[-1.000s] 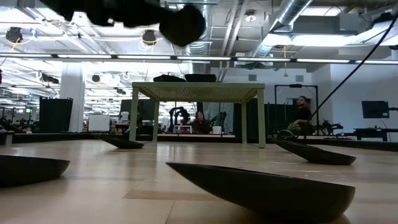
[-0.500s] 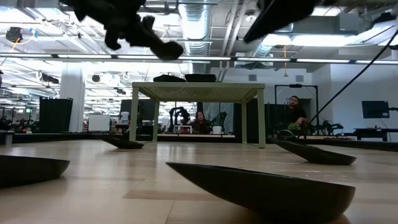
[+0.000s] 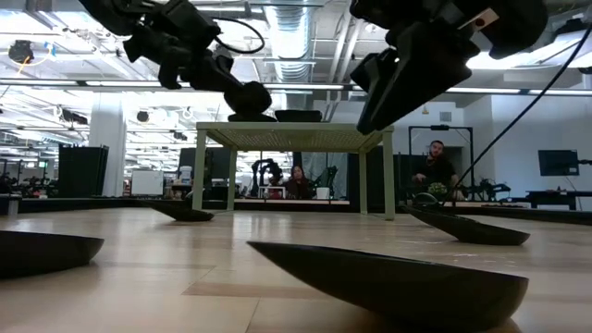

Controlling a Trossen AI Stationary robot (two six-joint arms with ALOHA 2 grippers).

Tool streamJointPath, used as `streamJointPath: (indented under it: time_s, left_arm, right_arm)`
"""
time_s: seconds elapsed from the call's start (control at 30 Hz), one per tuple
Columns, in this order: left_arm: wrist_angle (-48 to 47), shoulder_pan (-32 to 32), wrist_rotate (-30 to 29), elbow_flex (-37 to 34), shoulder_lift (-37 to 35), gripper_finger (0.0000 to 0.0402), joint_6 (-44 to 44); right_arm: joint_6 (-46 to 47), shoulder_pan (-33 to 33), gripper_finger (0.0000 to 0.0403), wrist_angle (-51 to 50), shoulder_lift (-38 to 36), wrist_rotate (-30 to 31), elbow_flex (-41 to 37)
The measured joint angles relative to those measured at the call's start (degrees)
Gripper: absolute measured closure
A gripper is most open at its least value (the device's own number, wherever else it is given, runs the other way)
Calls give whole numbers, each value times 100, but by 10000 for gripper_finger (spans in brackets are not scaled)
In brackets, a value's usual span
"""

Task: Pick & Place Mini shaped plates
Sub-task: Stack the leaf-shaped plate on top of the other leaf-shaped plate on the shelf, then put the drop-shaped plate on the shelf

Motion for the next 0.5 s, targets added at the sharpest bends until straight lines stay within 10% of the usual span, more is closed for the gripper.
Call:
streamJointPath:
  time_s: [0.5]
  left_arm:
    - [427, -618, -872, 0, -211, 305, -112]
  right_arm:
    - [11, 8, 289, 50, -8, -15, 2]
